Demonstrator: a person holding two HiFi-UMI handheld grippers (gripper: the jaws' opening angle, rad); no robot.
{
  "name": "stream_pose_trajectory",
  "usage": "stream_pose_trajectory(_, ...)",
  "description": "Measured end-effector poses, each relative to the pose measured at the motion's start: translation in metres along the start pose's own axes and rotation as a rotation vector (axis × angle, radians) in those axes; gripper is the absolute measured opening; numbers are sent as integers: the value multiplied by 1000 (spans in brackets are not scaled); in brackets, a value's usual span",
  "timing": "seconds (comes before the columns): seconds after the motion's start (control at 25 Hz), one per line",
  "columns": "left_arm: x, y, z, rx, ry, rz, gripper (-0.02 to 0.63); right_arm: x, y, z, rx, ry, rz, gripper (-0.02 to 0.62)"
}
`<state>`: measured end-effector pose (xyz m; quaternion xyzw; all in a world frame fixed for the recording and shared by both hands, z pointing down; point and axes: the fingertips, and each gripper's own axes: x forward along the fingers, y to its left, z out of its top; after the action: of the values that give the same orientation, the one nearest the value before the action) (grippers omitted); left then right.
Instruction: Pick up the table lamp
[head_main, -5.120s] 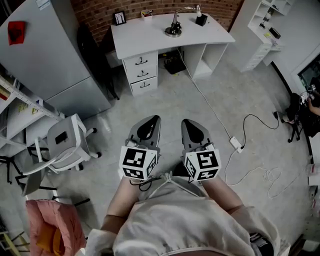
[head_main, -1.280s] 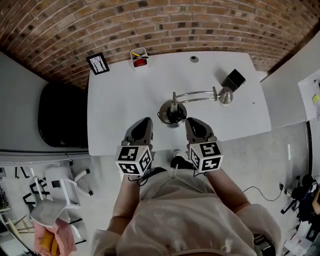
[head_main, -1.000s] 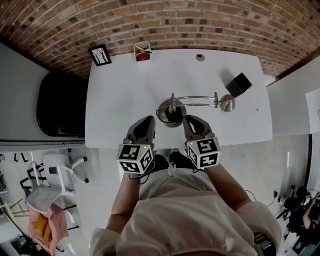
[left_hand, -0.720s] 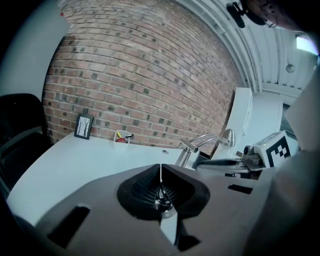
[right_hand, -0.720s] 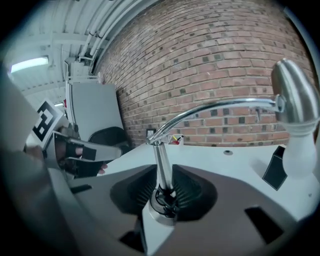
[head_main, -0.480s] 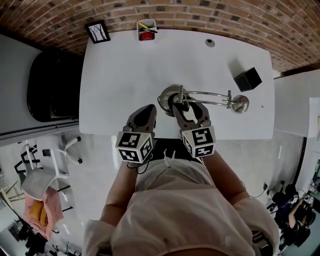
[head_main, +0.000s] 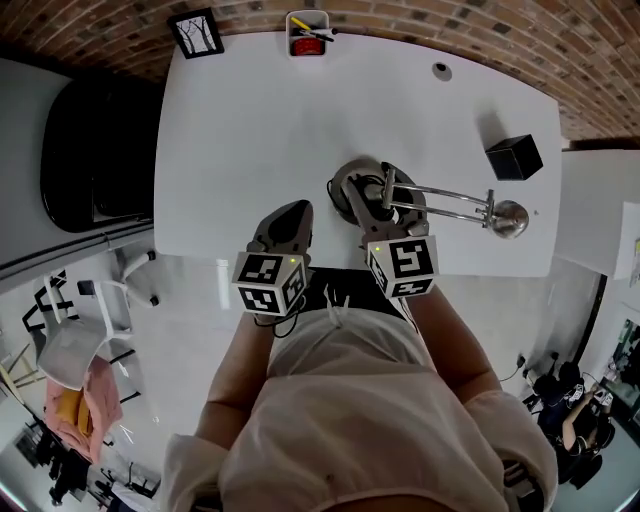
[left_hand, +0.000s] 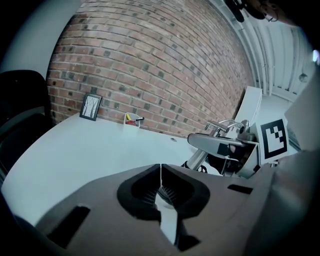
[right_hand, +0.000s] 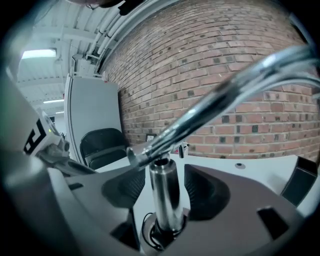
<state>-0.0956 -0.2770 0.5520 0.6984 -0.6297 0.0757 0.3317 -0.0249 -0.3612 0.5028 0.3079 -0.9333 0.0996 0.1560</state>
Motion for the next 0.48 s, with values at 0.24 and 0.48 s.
stream_pose_trajectory(0.24,9,12,-8,3,24,3,20,16,-2,0,14,2,17,224)
stream_pose_trajectory(0.48,21,16,-29,-26,69,3,20,17,-3,5,-19,-22,-9,196)
